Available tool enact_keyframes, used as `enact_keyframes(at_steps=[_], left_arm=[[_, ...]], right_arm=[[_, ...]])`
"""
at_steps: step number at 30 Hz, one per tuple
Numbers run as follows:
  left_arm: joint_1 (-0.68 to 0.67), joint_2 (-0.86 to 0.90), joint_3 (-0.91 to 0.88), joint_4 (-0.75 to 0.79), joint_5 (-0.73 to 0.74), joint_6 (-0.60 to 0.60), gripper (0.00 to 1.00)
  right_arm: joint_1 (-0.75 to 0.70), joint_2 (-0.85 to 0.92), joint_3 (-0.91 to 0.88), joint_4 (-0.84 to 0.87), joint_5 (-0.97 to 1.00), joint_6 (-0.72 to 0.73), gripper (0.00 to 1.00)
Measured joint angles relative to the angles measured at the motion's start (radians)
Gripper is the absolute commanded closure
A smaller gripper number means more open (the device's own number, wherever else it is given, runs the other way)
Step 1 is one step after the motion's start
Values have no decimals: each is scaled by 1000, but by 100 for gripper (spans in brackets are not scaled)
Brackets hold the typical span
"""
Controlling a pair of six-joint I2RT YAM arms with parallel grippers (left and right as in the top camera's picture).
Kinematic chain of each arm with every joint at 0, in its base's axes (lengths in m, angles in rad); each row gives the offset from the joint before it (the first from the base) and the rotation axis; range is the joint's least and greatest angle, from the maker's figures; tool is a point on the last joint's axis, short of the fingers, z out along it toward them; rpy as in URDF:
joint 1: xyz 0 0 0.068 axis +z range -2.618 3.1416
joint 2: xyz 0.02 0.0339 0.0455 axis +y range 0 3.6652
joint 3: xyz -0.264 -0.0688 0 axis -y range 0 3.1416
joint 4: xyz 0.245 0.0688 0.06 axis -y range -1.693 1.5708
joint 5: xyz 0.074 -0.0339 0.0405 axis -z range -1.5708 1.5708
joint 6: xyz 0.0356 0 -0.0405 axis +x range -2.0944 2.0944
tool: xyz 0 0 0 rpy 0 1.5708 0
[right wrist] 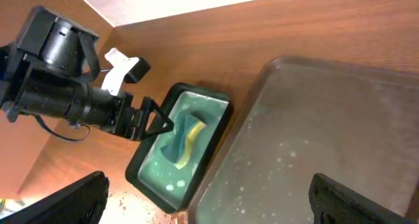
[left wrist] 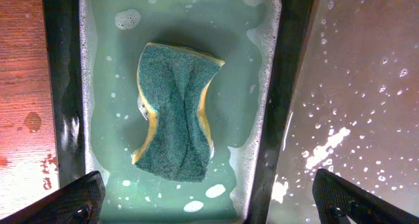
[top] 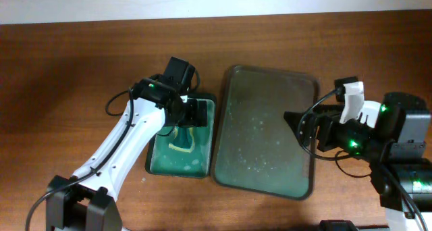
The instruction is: Clean dirty plates on tray and stack at the side
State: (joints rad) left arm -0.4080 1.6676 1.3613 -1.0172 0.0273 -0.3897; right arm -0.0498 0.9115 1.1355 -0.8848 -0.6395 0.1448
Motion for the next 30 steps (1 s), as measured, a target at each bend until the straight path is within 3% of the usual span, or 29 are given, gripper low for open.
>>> enact_keyframes(at_steps=[4, 9, 21, 25, 30], left_arm=[[0, 0, 0, 0, 0, 0, 1], [0, 0, 0, 0, 0, 0, 0], [0, 0, 2, -1, 0, 0, 1], [0, 0, 2, -1, 0, 0, 0], [0, 0, 2, -2, 0, 0, 0]], right_arm=[[-10, -21, -1, 14, 14, -42, 2], [-7, -189, -62, 165, 60, -203, 2], [-7, -752, -801, 620, 195, -277, 2], [-7, -886, -912, 644, 198, -278, 2], [-7, -898, -1017, 768, 203, -279, 2]])
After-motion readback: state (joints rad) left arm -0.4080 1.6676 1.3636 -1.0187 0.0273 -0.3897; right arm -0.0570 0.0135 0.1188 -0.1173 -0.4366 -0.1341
